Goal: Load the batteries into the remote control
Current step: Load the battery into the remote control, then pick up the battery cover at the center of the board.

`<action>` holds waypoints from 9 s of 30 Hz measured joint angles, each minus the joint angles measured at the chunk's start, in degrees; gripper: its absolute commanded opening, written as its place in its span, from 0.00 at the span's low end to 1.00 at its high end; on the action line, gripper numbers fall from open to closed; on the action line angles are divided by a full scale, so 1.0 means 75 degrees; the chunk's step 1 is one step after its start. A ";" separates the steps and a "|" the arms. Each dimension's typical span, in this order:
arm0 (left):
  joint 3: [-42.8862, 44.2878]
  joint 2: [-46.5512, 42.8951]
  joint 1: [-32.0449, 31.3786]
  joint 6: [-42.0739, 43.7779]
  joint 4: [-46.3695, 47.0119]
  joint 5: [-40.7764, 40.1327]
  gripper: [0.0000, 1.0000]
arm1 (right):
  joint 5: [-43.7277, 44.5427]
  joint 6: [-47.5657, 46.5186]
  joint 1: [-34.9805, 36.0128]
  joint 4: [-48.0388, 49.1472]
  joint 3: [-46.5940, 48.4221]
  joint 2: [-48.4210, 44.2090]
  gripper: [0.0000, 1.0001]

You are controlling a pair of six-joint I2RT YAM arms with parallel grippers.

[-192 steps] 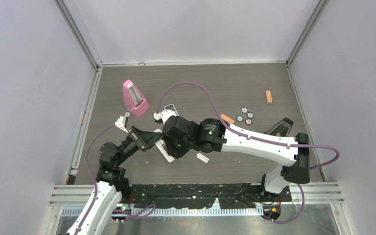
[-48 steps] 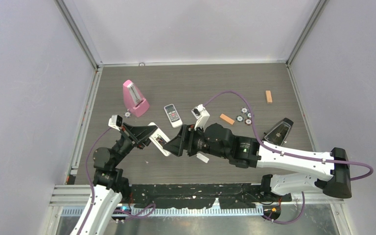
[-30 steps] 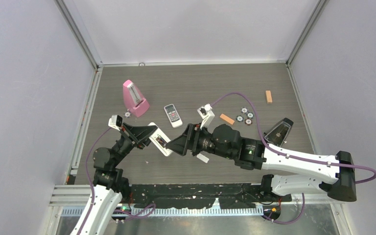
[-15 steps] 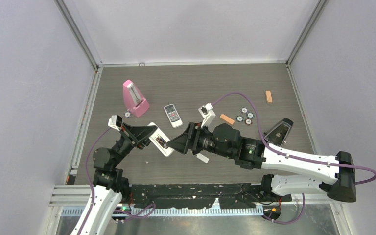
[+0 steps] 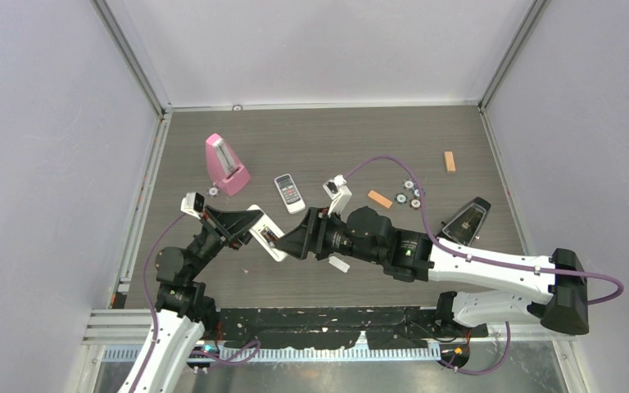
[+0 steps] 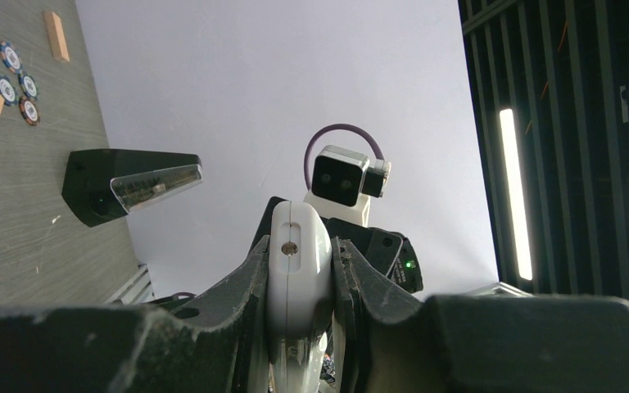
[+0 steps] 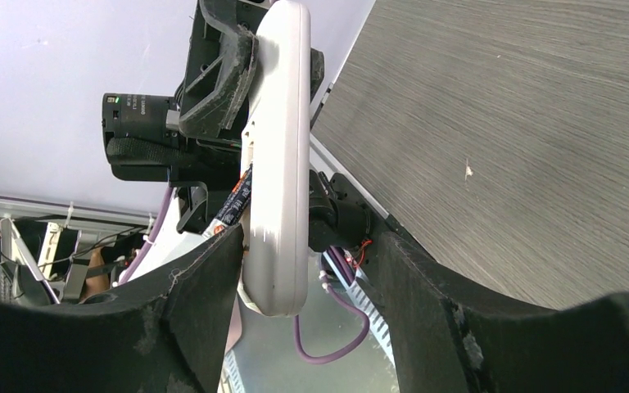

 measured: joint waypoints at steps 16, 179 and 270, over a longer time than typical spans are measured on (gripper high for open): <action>0.0000 -0.0003 0.0000 -0.0003 0.0012 -0.0003 0.00 | 0.0303 0.0009 0.0000 -0.0117 0.0000 -0.0653 0.70; 0.0434 0.0411 0.0015 0.2291 -0.0041 0.2305 0.29 | -0.3316 -0.0236 -0.0405 0.1626 -0.0134 0.1338 0.15; -0.0067 -0.0187 0.0006 0.4756 -0.3244 -0.0210 0.00 | 0.2119 0.2020 -0.0953 -0.4692 0.0970 0.4348 0.37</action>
